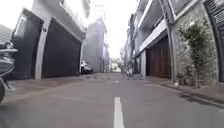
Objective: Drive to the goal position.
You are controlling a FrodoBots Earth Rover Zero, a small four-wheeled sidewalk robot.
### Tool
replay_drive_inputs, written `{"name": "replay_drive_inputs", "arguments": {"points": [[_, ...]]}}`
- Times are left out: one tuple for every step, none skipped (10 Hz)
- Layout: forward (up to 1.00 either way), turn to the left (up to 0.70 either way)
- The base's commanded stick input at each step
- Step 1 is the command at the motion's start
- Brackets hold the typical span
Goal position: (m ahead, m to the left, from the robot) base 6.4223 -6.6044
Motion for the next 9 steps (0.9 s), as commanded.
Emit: {"name": "replay_drive_inputs", "arguments": {"points": [[1.0,0.0],[1.0,0.0],[1.0,-0.16],[1.0,-0.4],[1.0,-0.4],[1.0,-0.4],[1.0,-0.4],[1.0,-0.31],[1.0,-0.11]]}}
